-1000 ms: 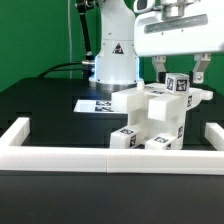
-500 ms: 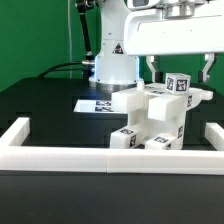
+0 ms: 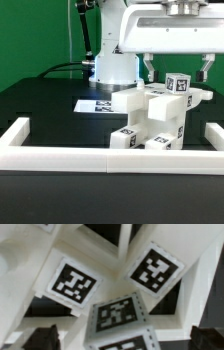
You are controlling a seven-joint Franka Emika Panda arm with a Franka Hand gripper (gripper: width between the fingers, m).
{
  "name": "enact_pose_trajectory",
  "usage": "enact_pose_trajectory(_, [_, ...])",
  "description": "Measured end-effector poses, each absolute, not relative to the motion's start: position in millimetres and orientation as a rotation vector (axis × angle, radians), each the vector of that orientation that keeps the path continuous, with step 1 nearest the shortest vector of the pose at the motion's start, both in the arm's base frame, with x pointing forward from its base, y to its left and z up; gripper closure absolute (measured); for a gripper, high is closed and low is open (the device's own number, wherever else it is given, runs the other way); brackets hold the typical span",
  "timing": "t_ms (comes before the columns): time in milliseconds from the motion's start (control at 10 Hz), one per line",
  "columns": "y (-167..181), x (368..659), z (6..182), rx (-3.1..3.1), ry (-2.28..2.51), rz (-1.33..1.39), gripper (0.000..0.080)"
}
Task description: Assemble chair
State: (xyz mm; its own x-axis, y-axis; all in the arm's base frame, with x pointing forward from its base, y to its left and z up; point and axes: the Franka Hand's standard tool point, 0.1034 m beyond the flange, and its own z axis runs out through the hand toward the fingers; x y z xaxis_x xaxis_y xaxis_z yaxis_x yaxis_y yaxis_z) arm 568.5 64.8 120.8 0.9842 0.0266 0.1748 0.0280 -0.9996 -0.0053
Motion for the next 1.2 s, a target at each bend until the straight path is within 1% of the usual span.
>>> enact_pose_trajectory(300, [63.2,567.9,120.1,-3.131,-0.225,-0.272,0.015])
enact_pose_trajectory(400, [63.2,567.9,120.1,-3.131,-0.216,-0.272,0.0266])
enact_pose_trajectory(500, [63.1,567.9,120.1,-3.131,-0.21,-0.272,0.0402])
enact_pose_trajectory(600, [63.1,567.9,120.2,-3.131,-0.185,-0.273,0.0402])
enact_pose_trajectory(700, [63.1,567.9,120.1,-3.131,-0.162,-0.272,0.0513])
enact_pose_trajectory(1200, [63.3,567.8,120.1,-3.084,0.357,-0.267,0.0513])
